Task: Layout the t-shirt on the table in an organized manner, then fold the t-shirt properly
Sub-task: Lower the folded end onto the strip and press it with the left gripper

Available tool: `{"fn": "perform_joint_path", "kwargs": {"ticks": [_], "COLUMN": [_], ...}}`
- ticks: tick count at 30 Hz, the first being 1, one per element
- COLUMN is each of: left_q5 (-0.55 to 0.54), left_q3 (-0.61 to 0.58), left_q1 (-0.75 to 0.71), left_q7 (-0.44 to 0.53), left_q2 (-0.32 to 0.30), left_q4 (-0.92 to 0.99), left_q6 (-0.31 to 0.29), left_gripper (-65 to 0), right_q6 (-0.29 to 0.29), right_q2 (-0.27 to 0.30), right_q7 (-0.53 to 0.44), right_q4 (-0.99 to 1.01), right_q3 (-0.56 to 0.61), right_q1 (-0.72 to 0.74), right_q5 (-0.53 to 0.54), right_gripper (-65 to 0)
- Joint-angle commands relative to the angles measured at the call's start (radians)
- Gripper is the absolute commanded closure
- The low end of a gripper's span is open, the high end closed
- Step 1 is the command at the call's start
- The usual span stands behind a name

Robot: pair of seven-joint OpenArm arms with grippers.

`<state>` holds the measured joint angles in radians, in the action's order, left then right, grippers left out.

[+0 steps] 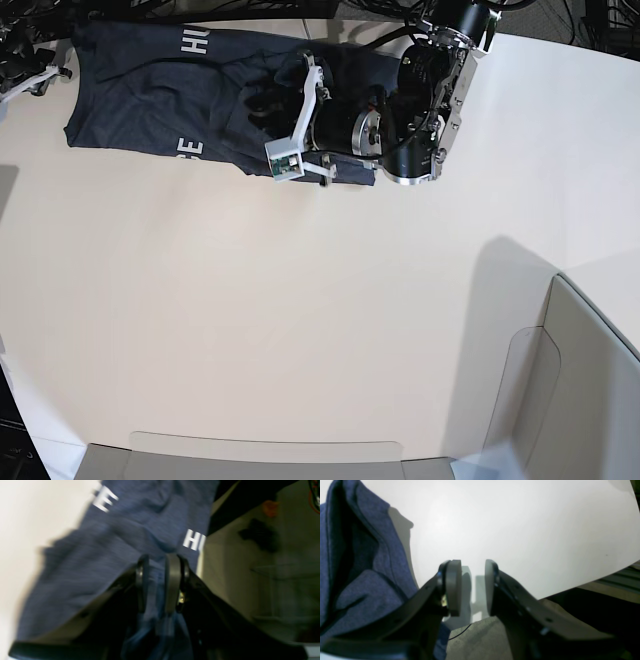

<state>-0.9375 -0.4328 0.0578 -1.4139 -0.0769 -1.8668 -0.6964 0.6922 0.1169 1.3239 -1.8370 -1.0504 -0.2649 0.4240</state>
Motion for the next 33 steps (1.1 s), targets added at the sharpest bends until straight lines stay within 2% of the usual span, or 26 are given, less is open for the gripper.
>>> {"fn": "perform_joint_path", "kwargs": {"ticks": [1,3,8,11,15,18,24,28,33], "left_q5": [-0.022,-0.022,-0.018,-0.016,-0.016,-0.016,-0.018,-0.018,-0.016], "left_q3": [0.039,0.099,0.245,0.282,0.295,0.288,0.26,0.16,0.03], "left_q1": [0.017,0.017,0.012,0.007,-0.049,-0.082,-0.118,-0.109,-0.098], "left_q7": [0.02,0.02,0.061,0.068,0.069,0.071,0.071,0.075,0.143], "left_q2": [0.002,-0.005,-0.105,-0.166,-0.212,-0.212,-0.189,-0.186,-0.189], "left_q4": [-0.044,-0.055,-0.057,-0.055,-0.055,-0.055,-0.057,-0.057,-0.053], "left_q6": [-0.002,-0.002,-0.002,-0.002,-0.002,0.037,0.039,0.042,0.044], "left_gripper": [-9.3,-9.2,-8.0,-4.2,0.0,0.0,0.0,0.0,0.0], "right_q6": [0.006,0.006,0.006,0.006,0.006,0.006,0.006,0.006,0.006], "right_q2": [0.016,0.016,0.016,0.016,0.016,0.016,0.014,0.014,0.014], "right_q7": [0.007,0.007,0.007,0.007,0.007,0.007,0.007,0.007,0.007], "right_q4": [-0.016,-0.016,0.018,0.05,0.076,0.078,0.076,0.076,0.076], "right_q3": [-0.004,-0.004,-0.004,-0.004,-0.004,-0.004,-0.004,-0.004,-0.004], "right_q1": [0.002,0.002,0.006,0.016,0.025,0.028,0.029,0.029,0.031], "right_q5": [0.008,0.008,0.011,0.011,0.011,0.011,0.011,0.011,0.011], "right_gripper": [-16.8,-16.8,-16.8,-16.8,-16.8,-16.8,-16.8,-16.8,-16.8]}}
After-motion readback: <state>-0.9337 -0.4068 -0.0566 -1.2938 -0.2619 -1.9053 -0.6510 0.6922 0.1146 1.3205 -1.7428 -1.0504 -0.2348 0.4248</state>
